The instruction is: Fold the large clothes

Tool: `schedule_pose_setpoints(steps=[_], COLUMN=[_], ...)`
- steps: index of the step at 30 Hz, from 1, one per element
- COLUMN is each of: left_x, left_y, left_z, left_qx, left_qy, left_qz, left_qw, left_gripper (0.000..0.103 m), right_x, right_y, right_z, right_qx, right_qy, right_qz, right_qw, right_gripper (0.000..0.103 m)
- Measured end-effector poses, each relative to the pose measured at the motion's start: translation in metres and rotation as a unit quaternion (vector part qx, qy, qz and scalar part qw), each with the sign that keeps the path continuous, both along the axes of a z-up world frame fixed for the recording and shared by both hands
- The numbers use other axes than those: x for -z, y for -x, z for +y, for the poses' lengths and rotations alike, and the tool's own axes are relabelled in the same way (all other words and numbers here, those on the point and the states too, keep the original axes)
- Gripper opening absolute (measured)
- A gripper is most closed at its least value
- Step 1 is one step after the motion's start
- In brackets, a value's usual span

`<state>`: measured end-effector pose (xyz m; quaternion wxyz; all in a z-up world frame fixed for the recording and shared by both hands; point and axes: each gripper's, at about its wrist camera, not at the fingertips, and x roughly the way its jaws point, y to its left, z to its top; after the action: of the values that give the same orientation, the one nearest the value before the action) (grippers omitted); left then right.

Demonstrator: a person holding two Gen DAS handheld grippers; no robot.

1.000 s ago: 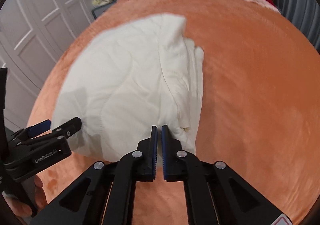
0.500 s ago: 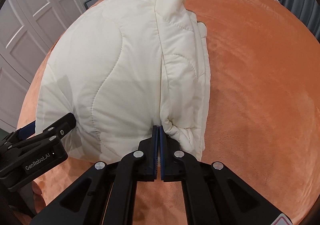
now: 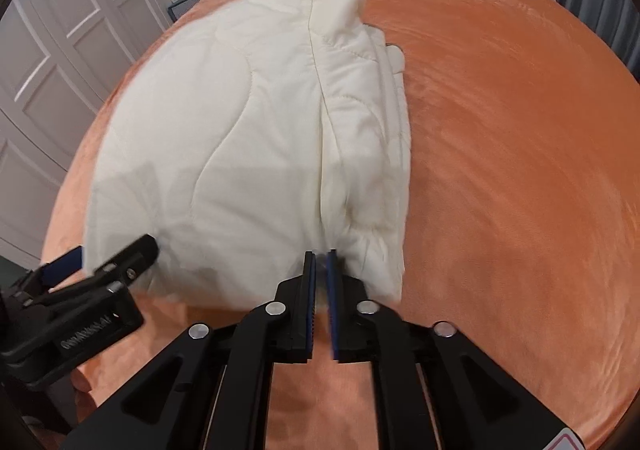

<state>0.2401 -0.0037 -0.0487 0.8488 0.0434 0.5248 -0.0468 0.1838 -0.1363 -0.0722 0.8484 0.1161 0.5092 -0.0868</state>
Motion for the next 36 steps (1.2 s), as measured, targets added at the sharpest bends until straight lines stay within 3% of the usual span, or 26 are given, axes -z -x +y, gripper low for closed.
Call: schedule_pose_setpoints(steps=[1,3,4,13,16,24,36], left_x=[-0.002,-0.004,-0.003,-0.002,-0.007,-0.004,0.006], left_y=[0.008,0.020,0.028,0.076,0.090,0.118,0.150], left_z=[-0.001,-0.001,-0.002,-0.005,-0.005,0.002,0.004], left_qx=[0.006,0.014,0.018,0.028,0.028,0.024,0.011], left_qy=[-0.004,-0.009,-0.012,-0.012,-0.010,-0.021,-0.028], left_qz=[-0.001,-0.001,0.001,0.003,-0.004,-0.019,-0.048], left_qw=[1.0000,0.9999,0.9998,0.9995,0.9996,0.9993,0.9984], left_gripper=[0.098,0.097,0.097,0.098,0.098,0.098,0.098], right_x=[-0.004,-0.010,-0.013,-0.012,-0.011,-0.011,0.003], right_y=[0.007,0.021,0.029,0.087,0.105,0.131,0.152], right_z=[0.002,0.005,0.008,0.015,0.015,0.022,0.033], right_qx=[-0.002,-0.006,-0.005,-0.005,0.001,0.002,0.009], right_qy=[-0.001,0.004,0.014,0.034,0.039,0.071,0.094], right_qz=[-0.003,-0.009,-0.011,-0.011,-0.018,-0.050,-0.064], right_qw=[1.000,1.000,1.000,0.999,0.999,0.996,0.993], right_gripper=[0.018,0.038,0.041,0.045,0.051,0.069,0.075])
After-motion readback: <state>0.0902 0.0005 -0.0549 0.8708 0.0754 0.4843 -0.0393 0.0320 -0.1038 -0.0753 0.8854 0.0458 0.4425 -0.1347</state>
